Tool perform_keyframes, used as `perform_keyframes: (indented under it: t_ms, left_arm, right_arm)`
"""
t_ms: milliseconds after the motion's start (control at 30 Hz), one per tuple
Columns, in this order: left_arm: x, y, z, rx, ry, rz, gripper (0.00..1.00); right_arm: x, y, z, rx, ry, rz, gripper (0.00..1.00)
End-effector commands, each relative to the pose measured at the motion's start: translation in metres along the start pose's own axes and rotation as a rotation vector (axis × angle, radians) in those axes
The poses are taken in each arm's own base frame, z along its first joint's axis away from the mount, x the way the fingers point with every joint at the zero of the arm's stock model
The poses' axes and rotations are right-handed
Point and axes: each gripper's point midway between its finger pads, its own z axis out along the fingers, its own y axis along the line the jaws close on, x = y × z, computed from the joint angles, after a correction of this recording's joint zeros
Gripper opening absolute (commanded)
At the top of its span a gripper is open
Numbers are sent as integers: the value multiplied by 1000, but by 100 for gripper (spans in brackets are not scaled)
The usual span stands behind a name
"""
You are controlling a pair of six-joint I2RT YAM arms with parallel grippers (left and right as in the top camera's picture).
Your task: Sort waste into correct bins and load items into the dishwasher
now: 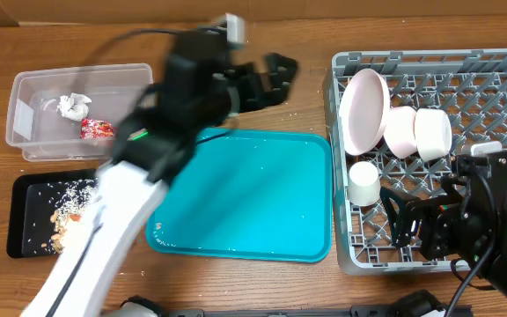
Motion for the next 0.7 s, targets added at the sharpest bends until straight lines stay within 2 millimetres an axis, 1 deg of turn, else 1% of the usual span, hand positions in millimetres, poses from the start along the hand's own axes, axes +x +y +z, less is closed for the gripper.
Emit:
perform_keyframes:
  t_ms: [0,33,133,200,233,333,367,600,667]
  left_arm:
    - [-19,43,-83,-297,-106,163,100]
    - [-16,57,-103,-376,-114,151,100]
    - [-5,87,-153,-565,-144,139,100]
    - [3,99,-176,-651,-147,142,100]
    - [7,103,-183,-677,-142,144,100]
    - [19,108,-194,-700,-108,137,100]
    - [21,108,-194,-699,-103,137,100]
    - [22,111,-187,-710,-78,137,100]
    - [22,113,-182,-718,-64,136,100]
  right_arm:
    - [-2,-1,-2,6,-14,3,100]
    - [-2,-1,-2,6,-14,3,100]
    - [-2,-1,-2,6,-14,3,100]
    - [-2,-1,-2,6,-13,3,100]
    - [-2,-1,-2,6,-14,3,100]
    - [-2,-1,-2,6,-14,3,100]
    - [-2,-1,-2,6,-14,3,100]
    - [-2,-1,-3,5,-16,3,100]
    - [-1,-1,-6,1,-29,3,100]
